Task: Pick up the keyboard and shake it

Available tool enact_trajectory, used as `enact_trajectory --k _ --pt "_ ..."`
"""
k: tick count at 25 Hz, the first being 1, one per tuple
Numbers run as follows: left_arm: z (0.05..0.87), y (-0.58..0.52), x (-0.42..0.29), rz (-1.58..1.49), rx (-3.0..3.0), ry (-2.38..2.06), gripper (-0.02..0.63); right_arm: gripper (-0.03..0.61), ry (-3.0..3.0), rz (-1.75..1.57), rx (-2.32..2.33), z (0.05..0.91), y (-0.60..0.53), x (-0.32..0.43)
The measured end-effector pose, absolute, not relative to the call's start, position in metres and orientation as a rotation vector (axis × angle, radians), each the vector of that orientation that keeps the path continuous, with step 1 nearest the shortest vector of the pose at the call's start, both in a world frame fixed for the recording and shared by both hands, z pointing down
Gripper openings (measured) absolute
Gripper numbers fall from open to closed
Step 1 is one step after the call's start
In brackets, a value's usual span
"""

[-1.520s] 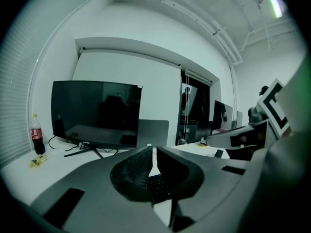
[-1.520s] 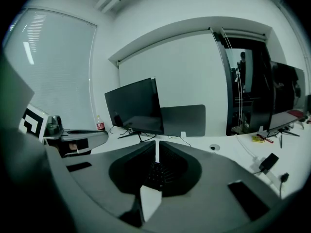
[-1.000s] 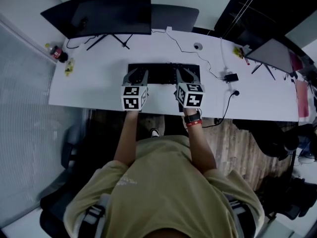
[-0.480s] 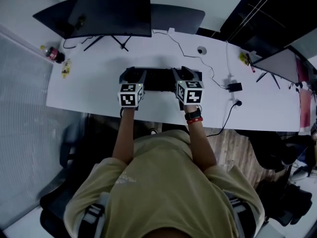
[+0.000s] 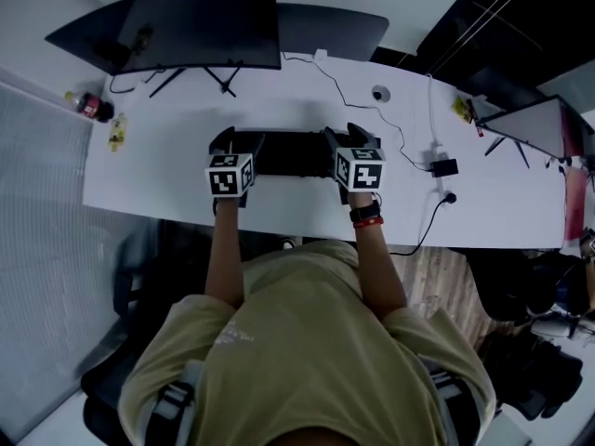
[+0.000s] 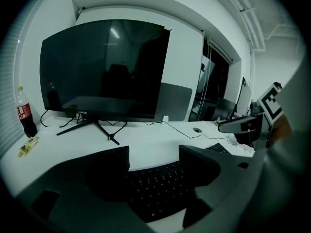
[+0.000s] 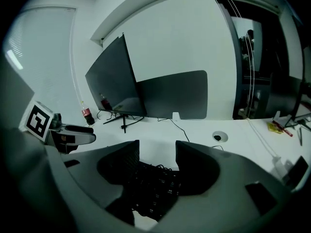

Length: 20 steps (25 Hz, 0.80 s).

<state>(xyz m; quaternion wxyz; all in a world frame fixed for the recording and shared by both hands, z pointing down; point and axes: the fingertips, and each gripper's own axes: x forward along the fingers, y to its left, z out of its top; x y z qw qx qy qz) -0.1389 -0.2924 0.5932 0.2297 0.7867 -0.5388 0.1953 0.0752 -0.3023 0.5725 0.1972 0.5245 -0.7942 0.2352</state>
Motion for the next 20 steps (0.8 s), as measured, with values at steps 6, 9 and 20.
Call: enact_trajectory --k 6,9,20 --pt "0.612 -0.304 -0.146 0.576 2.147 -1.437 0.331 0.263 -2.183 0.692 1.493 0.592 -0.314 0.093" --pt "0.622 -0.308 -0.149 0.603 2.133 -1.415 0.336 0.275 -2.149 0.711 1.494 0.604 -0.316 0.105" --pt "0.659 -0.321 -0.153 0.649 2.067 -1.376 0.347 0.301 -2.043 0.759 1.551 0.637 -0.324 0.148"
